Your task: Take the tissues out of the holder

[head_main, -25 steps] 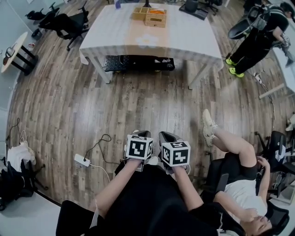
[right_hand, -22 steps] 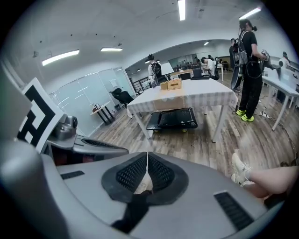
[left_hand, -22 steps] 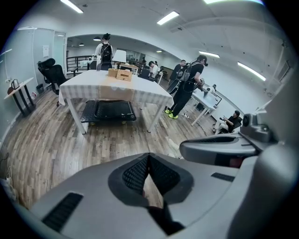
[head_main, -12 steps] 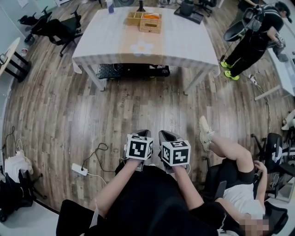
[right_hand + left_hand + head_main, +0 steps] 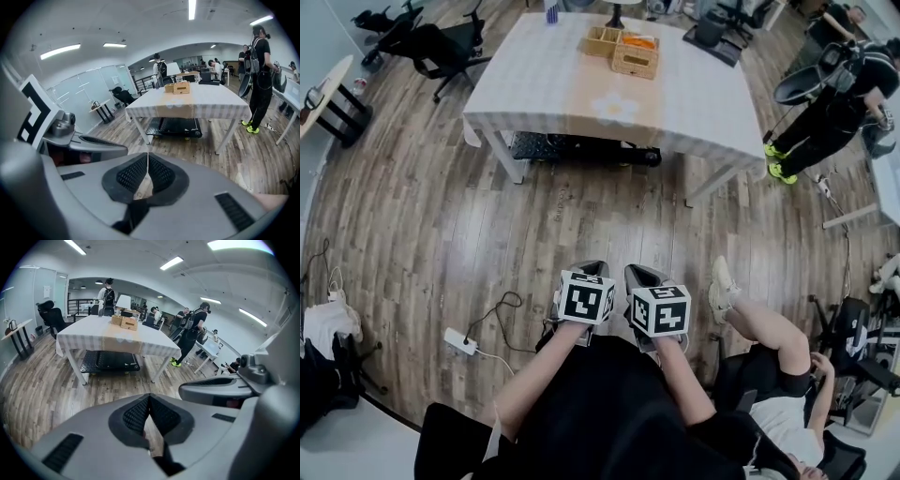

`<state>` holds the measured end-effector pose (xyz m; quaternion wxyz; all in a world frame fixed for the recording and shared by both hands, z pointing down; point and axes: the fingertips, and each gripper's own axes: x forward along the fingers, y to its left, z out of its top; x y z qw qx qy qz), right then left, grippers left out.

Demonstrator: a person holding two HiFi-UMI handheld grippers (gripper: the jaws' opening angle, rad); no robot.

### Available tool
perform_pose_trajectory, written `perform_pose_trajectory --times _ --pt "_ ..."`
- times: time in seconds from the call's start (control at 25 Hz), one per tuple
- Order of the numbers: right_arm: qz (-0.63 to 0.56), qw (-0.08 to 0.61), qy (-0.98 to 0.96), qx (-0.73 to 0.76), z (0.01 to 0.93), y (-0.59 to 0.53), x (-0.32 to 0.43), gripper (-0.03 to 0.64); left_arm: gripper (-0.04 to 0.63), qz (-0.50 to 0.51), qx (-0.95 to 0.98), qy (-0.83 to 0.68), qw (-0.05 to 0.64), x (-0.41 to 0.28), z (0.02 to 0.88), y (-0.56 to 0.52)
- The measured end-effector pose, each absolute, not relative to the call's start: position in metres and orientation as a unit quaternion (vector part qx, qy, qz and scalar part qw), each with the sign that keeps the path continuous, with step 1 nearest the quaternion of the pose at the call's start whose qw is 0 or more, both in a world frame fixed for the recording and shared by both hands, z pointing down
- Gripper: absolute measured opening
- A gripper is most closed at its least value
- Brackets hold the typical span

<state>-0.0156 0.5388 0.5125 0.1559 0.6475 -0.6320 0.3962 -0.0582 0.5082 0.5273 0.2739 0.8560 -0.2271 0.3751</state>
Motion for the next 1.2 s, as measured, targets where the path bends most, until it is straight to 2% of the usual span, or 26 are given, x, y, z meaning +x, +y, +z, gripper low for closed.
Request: perform_pose_trajectory --times 0.68,1.2 --pt "0.391 0.171 -0.656 0.622 0.509 0.447 -0.039 0.015 -0.002 0.359 0.845 -0.264 0.296 -0.09 0.529 0.418" --pt "0.414 0.135 -0.632 0.641 0.512 0.39 -0.029 0.014 -0.002 0.371 0.847 -0.24 0.296 -0.086 0.54 0.351"
